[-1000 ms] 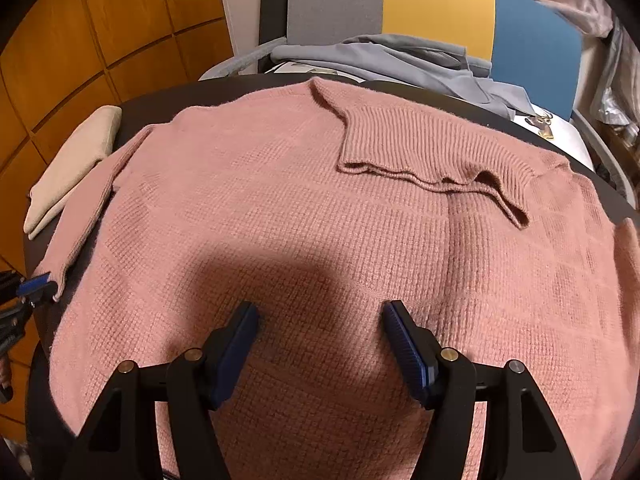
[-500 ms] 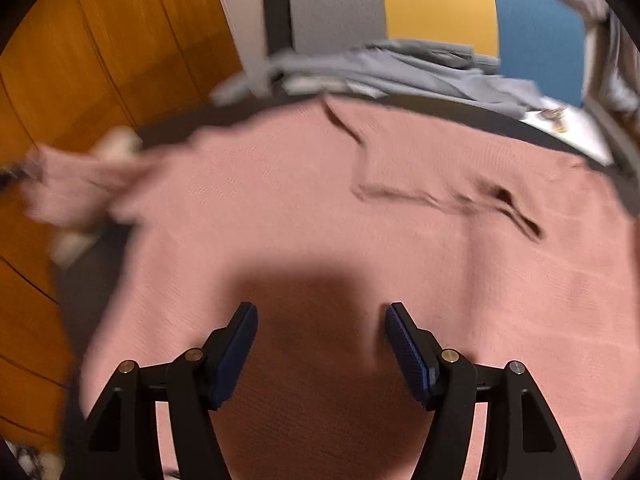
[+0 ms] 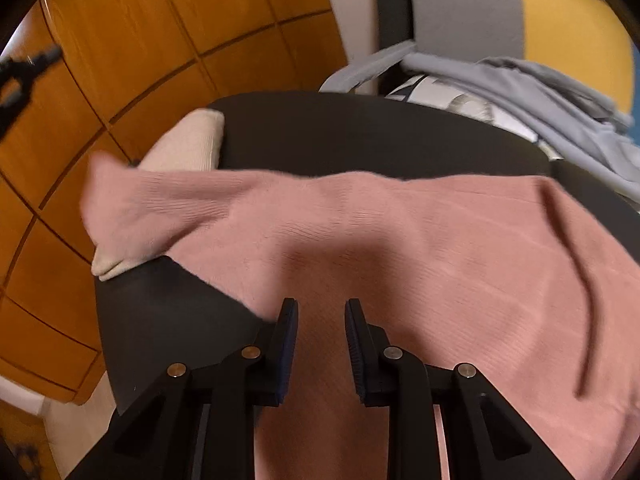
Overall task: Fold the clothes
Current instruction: 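Grasp the pink sweater sleeve with the left gripper and lift it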
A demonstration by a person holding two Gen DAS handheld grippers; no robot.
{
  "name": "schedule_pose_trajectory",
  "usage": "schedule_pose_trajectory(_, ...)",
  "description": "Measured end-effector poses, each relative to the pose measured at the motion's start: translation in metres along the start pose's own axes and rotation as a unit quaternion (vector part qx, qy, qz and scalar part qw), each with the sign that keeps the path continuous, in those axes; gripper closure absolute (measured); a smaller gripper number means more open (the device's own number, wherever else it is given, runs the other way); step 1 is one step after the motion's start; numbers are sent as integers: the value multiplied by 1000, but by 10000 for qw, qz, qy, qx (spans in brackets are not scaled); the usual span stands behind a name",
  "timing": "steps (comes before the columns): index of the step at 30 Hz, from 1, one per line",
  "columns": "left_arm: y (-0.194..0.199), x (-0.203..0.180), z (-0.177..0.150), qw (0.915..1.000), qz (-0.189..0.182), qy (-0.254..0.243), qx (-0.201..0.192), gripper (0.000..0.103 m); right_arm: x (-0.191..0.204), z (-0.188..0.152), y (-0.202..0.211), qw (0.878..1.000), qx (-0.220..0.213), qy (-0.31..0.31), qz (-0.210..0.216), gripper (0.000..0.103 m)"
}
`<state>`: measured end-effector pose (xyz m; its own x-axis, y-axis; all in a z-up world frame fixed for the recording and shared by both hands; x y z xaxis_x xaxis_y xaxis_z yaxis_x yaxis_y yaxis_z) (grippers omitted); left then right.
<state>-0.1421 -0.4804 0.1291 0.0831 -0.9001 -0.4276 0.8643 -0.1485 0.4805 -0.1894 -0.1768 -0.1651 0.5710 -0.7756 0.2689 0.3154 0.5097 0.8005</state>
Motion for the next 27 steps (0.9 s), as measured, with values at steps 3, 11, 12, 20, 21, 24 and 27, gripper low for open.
schedule_pose_trajectory(3,-12,4,-25,9993,156,-120,319,92,-1,-3,-12,9999,93,-56,-59,78)
schedule_pose_trajectory(11,-25,90,-130,9876,878,1011,815,83,-6,-4,-17,9998,109,-195,10,78)
schedule_pose_trajectory(12,-25,104,-144,9836,946,1282,851,83,-7,-3,-18,9997,109,-203,18,78)
schedule_pose_trajectory(20,-22,139,-212,9582,709,2682,692,75,-1,-6,-17,9999,67,-123,-94,74)
schedule_pose_trajectory(21,-23,139,-217,9565,705,2743,699,75,0,-6,-17,9999,67,-109,-102,73)
schedule_pose_trajectory(24,-33,139,-227,9533,713,2838,743,75,2,-6,-16,9999,68,-41,-138,70)
schedule_pose_trajectory(27,-45,140,-232,9475,786,3011,740,75,3,-7,-15,9999,72,2,-157,69)
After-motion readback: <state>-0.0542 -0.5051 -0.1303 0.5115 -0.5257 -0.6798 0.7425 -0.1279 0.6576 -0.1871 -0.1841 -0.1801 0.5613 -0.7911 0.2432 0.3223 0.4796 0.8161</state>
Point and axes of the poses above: each gripper's, at about its wrist camera, not at the fingertips, and y roughly against the way its jaws point, x to its left, z to its top, the point moved 8 cm from there along -y, roughly the way its jaws point, and after that the axes turned 3 degrees about -y, right-handed, at the moved point
